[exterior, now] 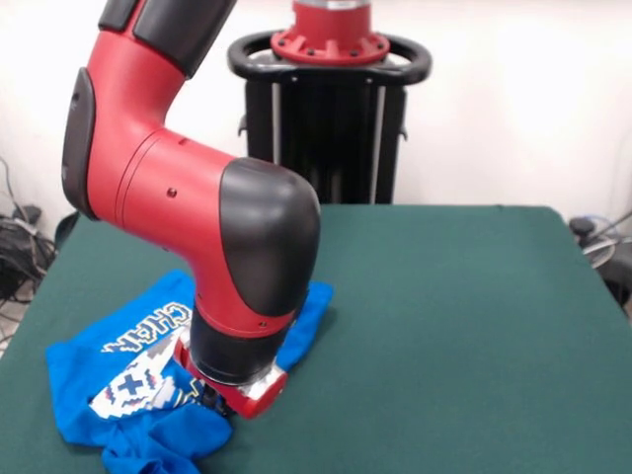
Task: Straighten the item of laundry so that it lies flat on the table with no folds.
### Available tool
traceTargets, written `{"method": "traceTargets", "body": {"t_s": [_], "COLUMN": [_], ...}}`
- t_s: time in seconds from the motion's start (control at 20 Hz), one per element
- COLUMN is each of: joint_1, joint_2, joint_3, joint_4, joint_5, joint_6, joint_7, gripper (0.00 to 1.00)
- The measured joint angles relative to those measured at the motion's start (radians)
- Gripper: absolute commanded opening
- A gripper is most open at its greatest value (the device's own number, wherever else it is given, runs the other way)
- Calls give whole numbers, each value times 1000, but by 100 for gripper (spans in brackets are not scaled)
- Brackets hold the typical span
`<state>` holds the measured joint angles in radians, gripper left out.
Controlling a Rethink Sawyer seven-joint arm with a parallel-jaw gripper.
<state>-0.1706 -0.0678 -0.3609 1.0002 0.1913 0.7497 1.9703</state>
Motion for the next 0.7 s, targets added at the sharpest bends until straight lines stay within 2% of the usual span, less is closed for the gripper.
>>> {"method": "traceTargets", "body": {"t_s": [0.35,0.7], "joint_1": [-1,44], "joint_2": [-43,-103], "joint_3": [60,112], "joint_4": [66,147], "joint_5": [89,180], "joint_6": [-7,-47], "joint_7": [0,0], "gripper": [0,0]}}
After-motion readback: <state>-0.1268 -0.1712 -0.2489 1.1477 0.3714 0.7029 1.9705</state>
